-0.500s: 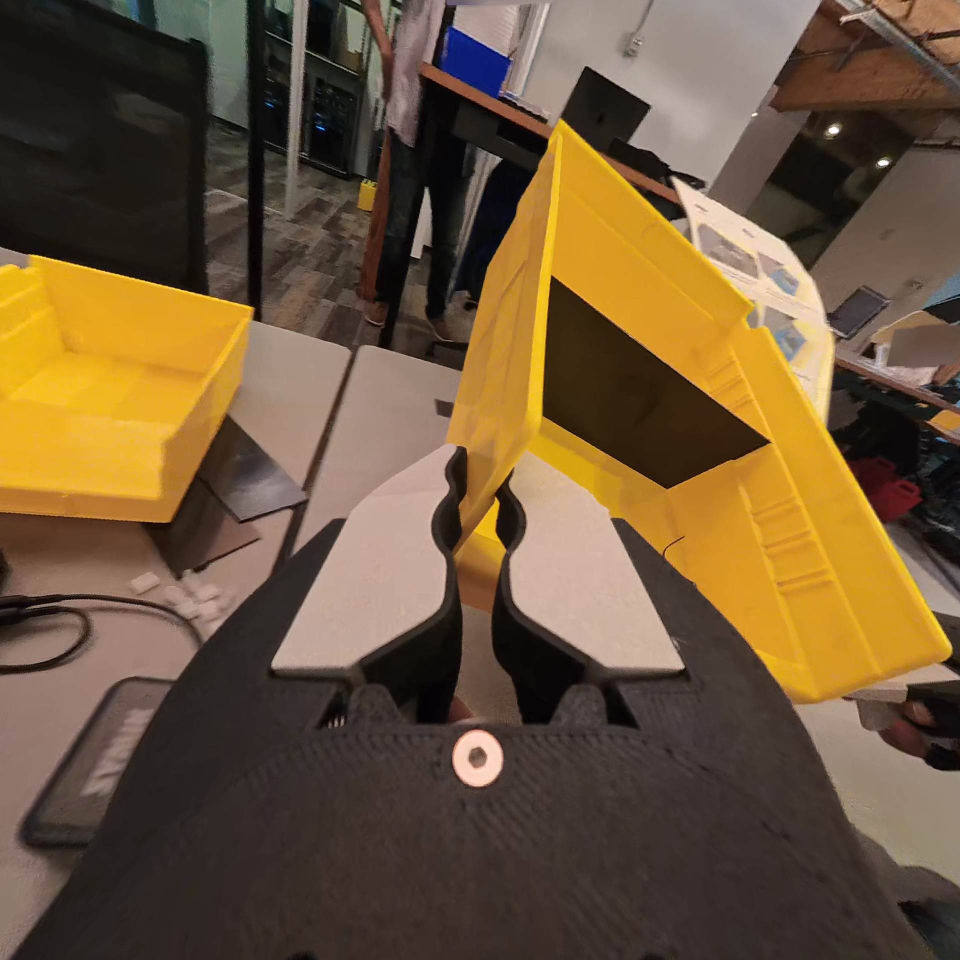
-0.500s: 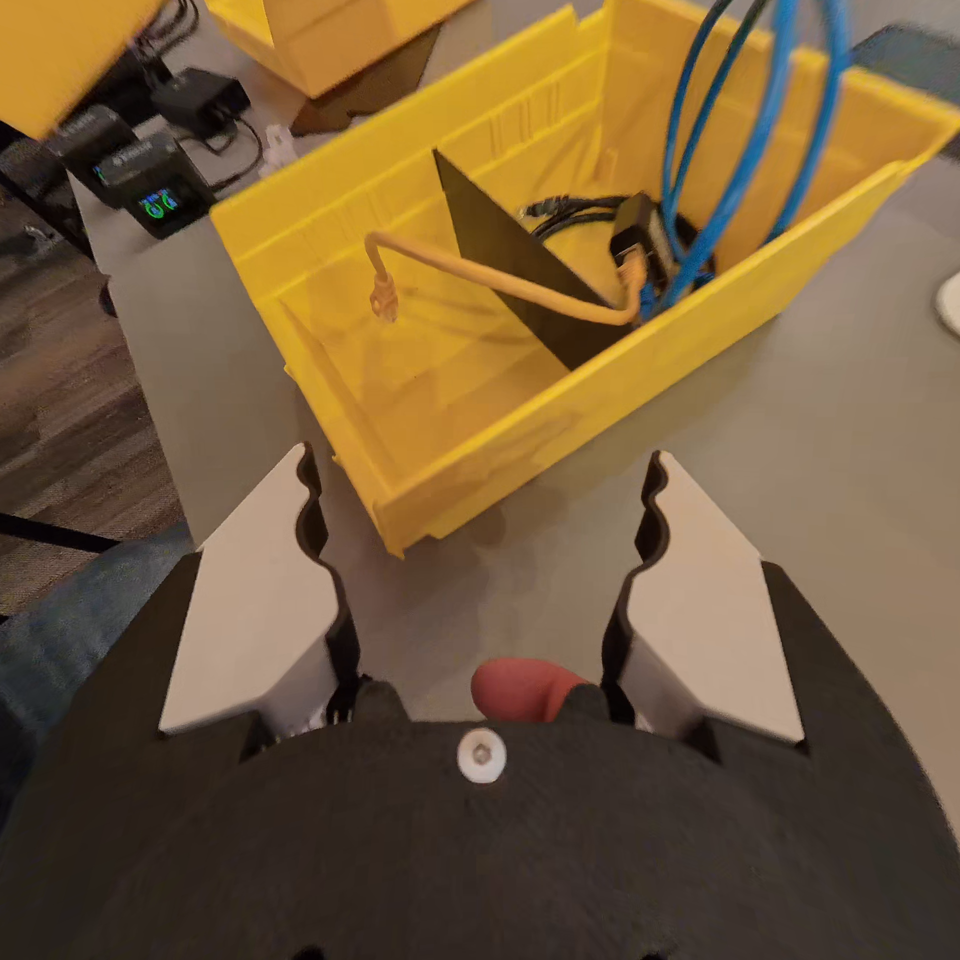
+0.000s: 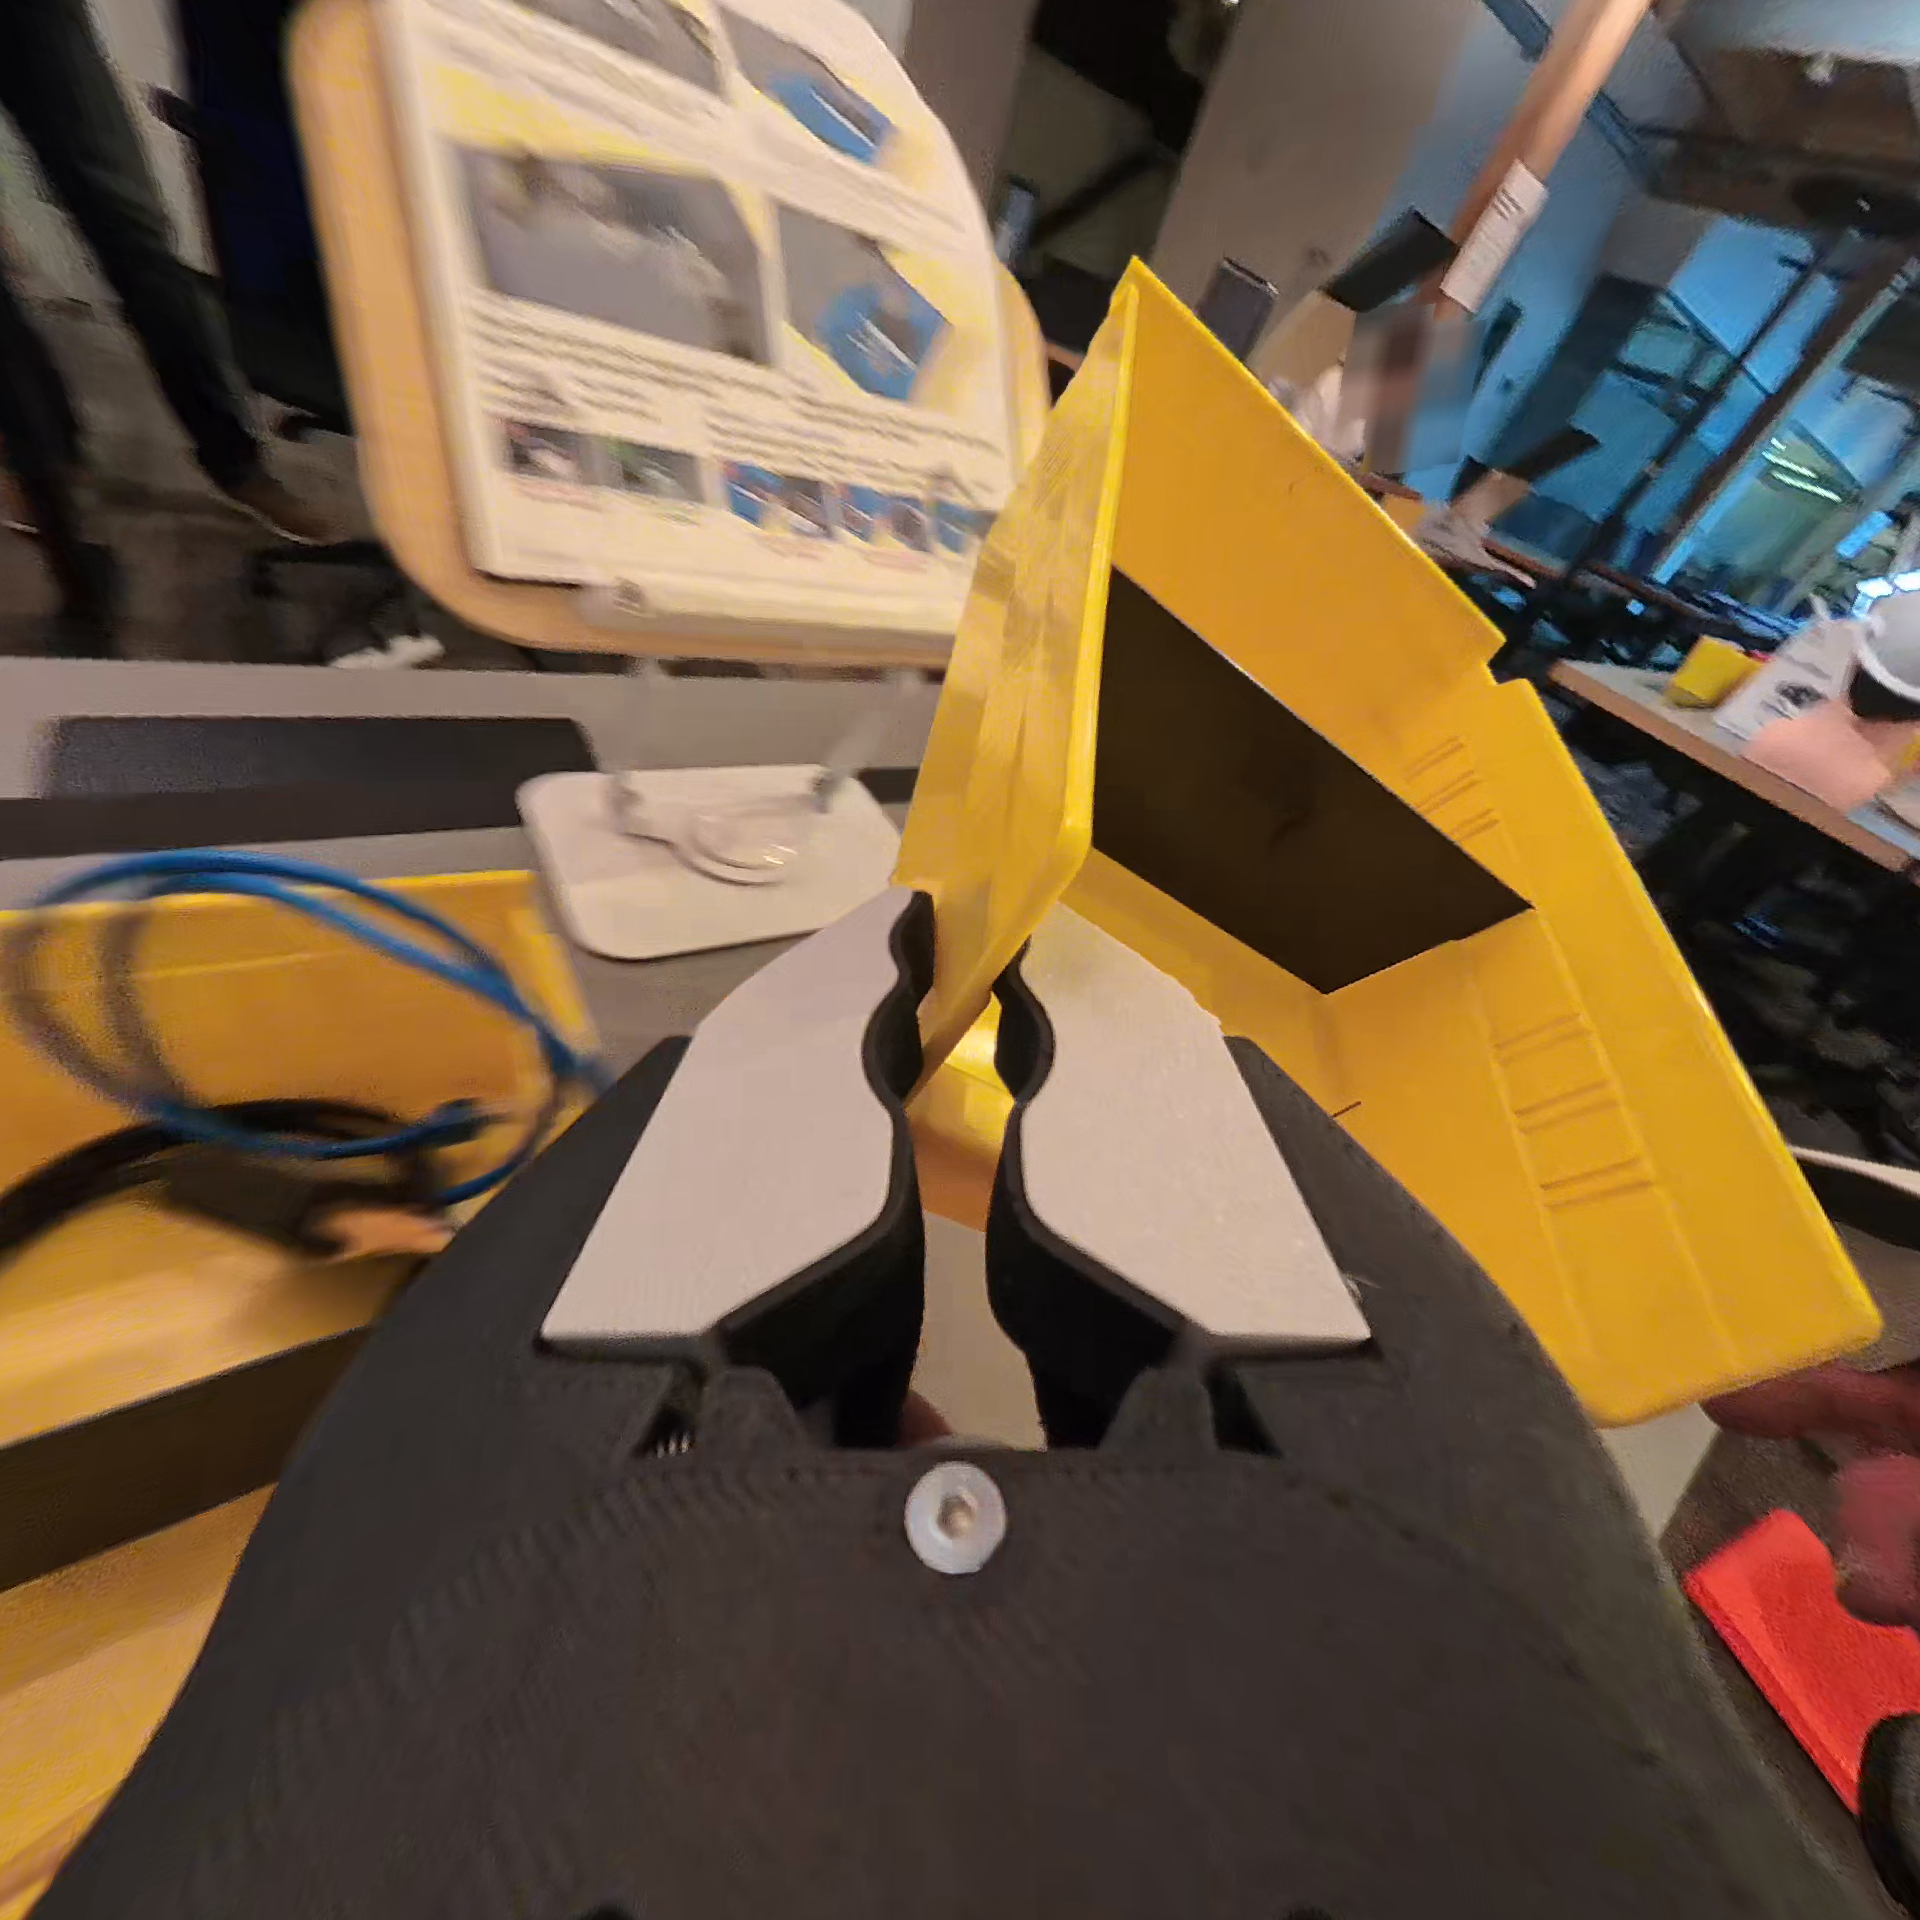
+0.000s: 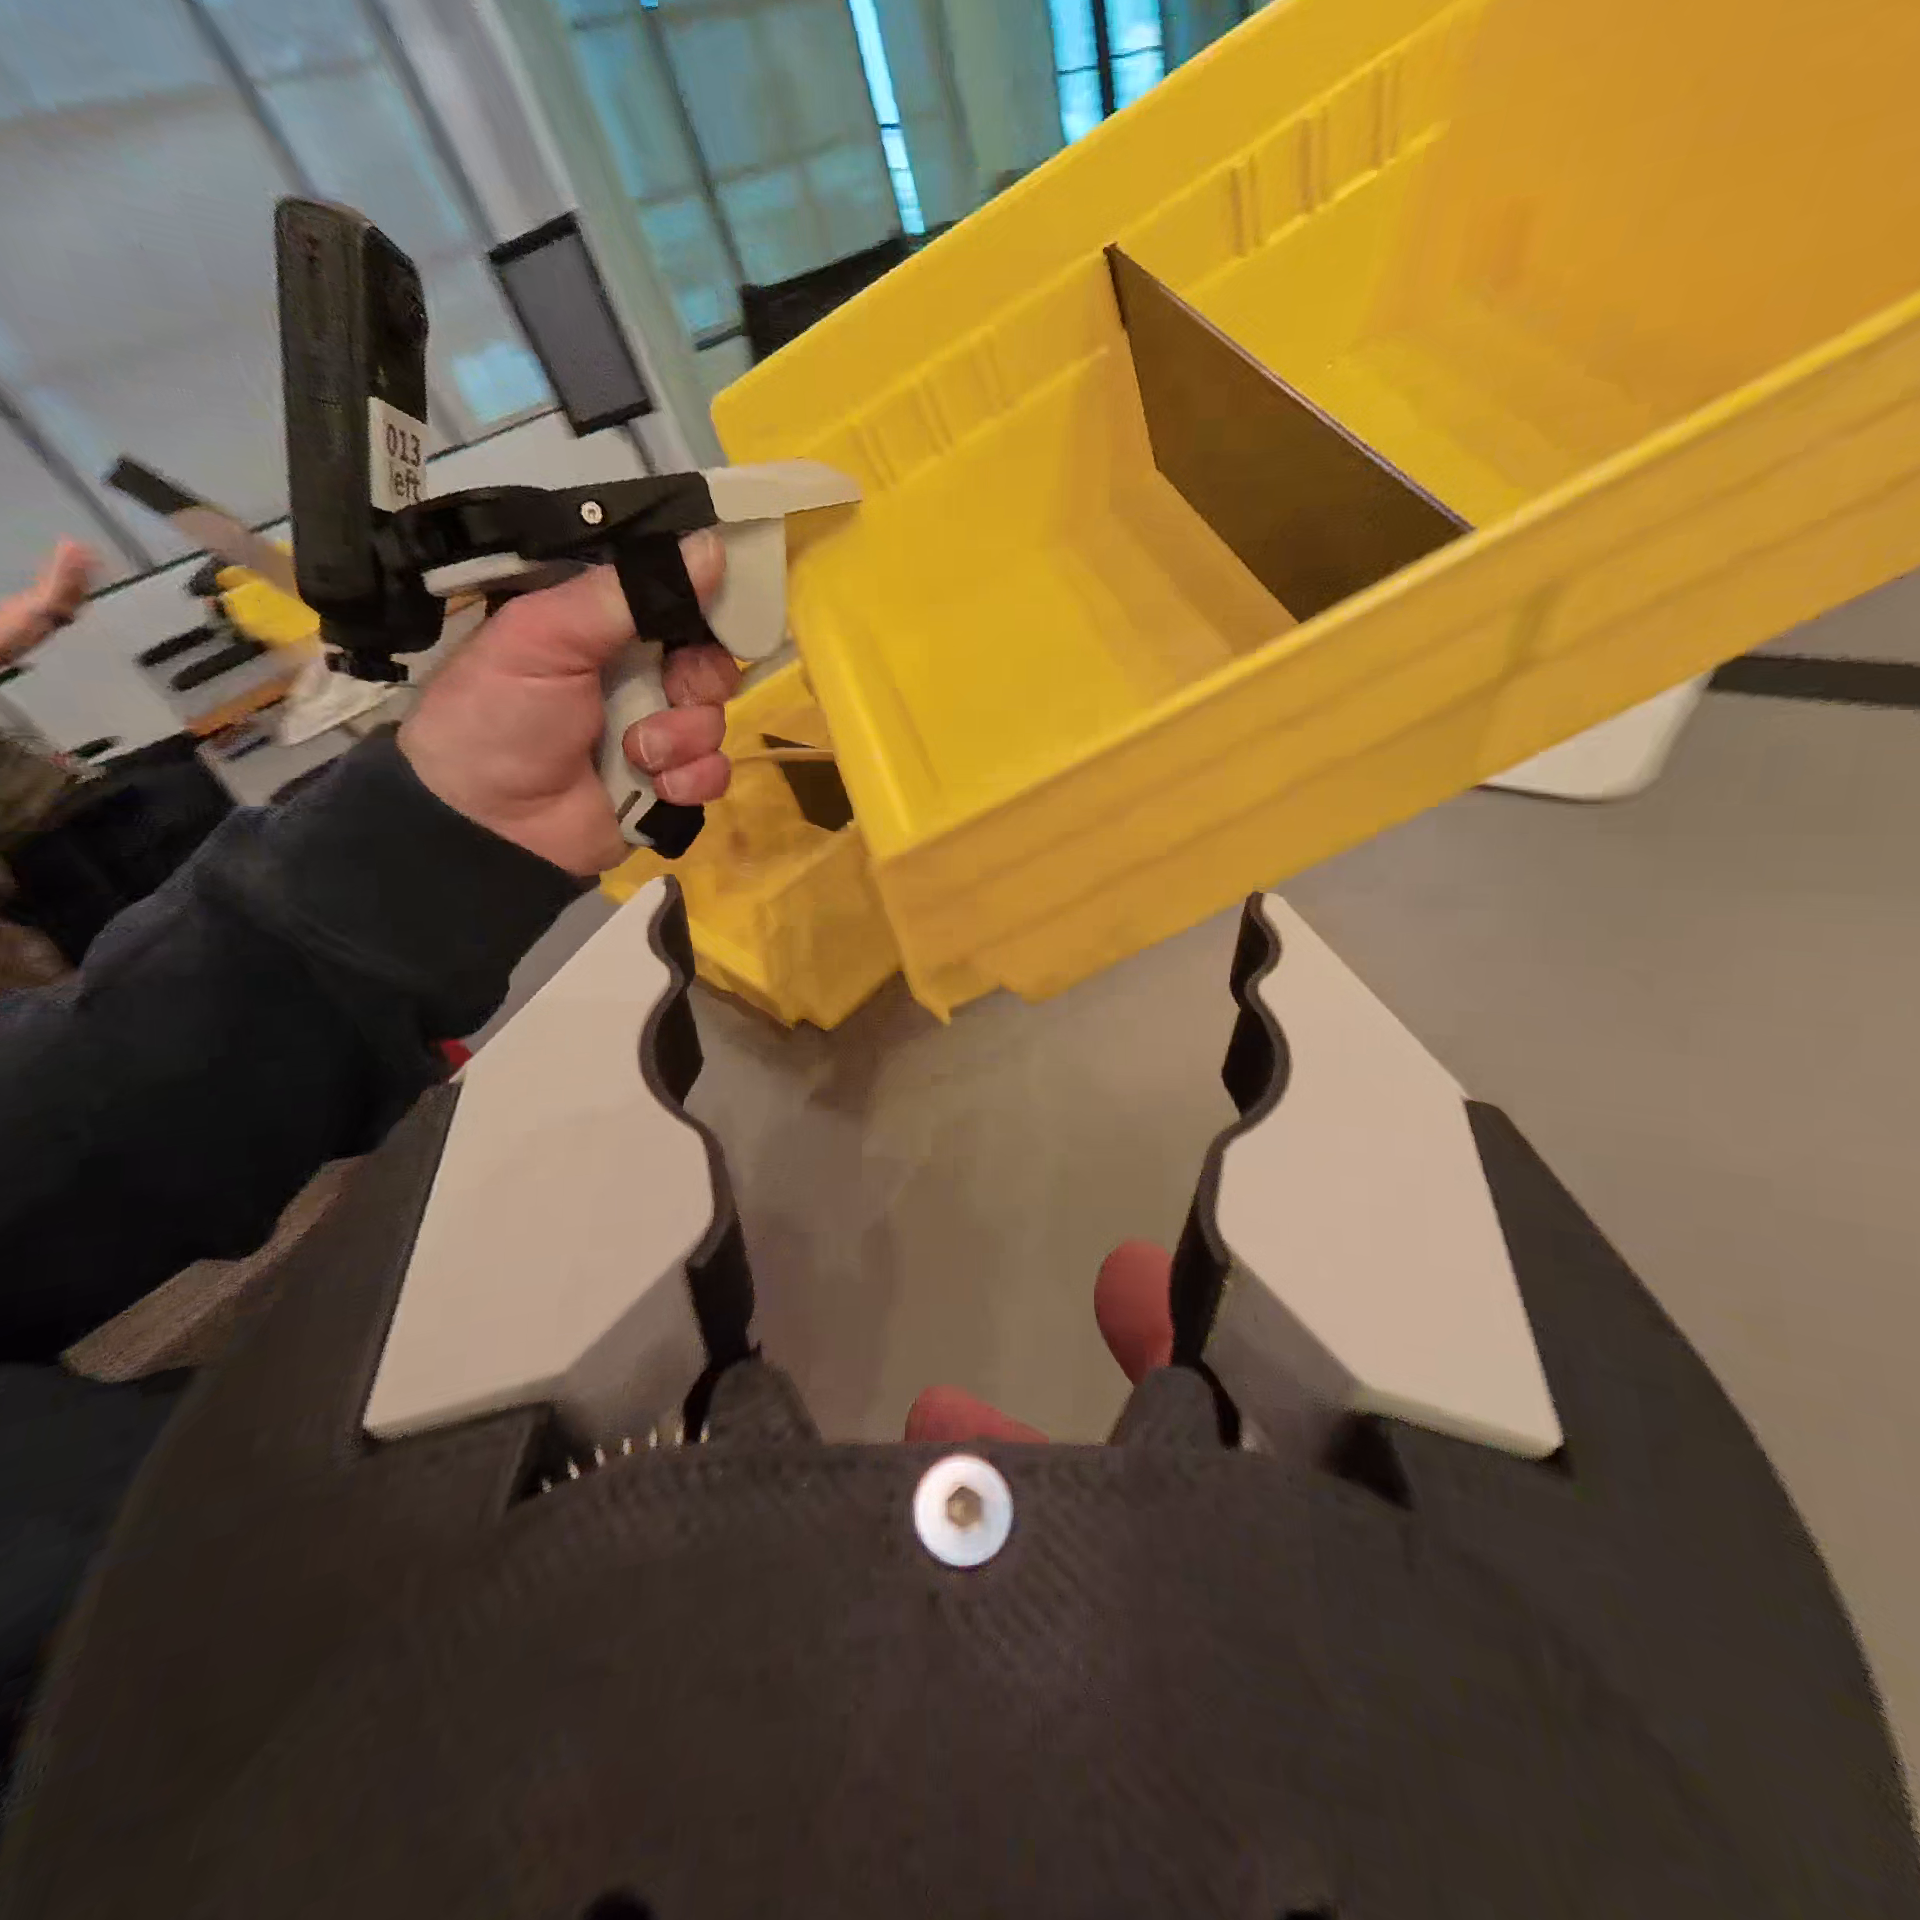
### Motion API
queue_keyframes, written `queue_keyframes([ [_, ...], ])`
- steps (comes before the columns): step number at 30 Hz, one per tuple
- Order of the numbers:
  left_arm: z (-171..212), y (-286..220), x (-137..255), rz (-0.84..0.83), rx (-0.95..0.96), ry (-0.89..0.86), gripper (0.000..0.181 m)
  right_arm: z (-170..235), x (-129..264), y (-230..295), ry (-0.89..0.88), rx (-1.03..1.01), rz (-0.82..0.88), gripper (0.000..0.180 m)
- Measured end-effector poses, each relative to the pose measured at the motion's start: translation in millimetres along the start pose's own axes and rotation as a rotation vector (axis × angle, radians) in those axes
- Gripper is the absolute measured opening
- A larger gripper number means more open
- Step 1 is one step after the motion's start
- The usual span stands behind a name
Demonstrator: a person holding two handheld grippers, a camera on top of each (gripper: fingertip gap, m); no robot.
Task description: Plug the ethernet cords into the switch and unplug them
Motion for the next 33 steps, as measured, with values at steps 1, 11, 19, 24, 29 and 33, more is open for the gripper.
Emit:
queue_keyframes([
  [1, 13.2, -20.4, -17.1, 0.031, -0.001, 0.022, 0.009, 4.5, 13.7, -13.7, -0.003, -0.008, 0.056, 0.101],
  [11, 146.1, -151.8, -105.7, 0.192, 0.066, 0.255, 0.011, 64.8, 122.2, -156.7, 0.172, -0.115, 0.546, 0.073],
  [19, 208.9, -199.2, -102.9, 0.291, -0.014, 0.384, 0.021, 79.3, 160.0, -235.8, 0.349, -0.051, 0.709, 0.056],
  [24, 231.8, -225.9, -97.0, 0.386, -0.066, 0.437, 0.03, 90.8, 178.3, -280.8, 0.389, -0.014, 0.743, 0.029],
  [29, 233.7, -234.8, -96.1, 0.455, -0.048, 0.47, 0.035, 92.8, 180.9, -293.1, 0.437, 0.047, 0.764, 0.026],
  [33, 235.9, -245.5, -95.4, 0.515, -0.051, 0.486, 0.039, 89.1, 186.3, -307.0, 0.465, 0.109, 0.803, 0.024],
])
Point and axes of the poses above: each gripper's, where its closed fingertips meet, x back along the fingers, z out of its underside, y = z × x across the jaws, the point moved 1 cm from there along x, back along the fingers, and after that the axes turned 6 degrees about -z, right-handed, at the moved point
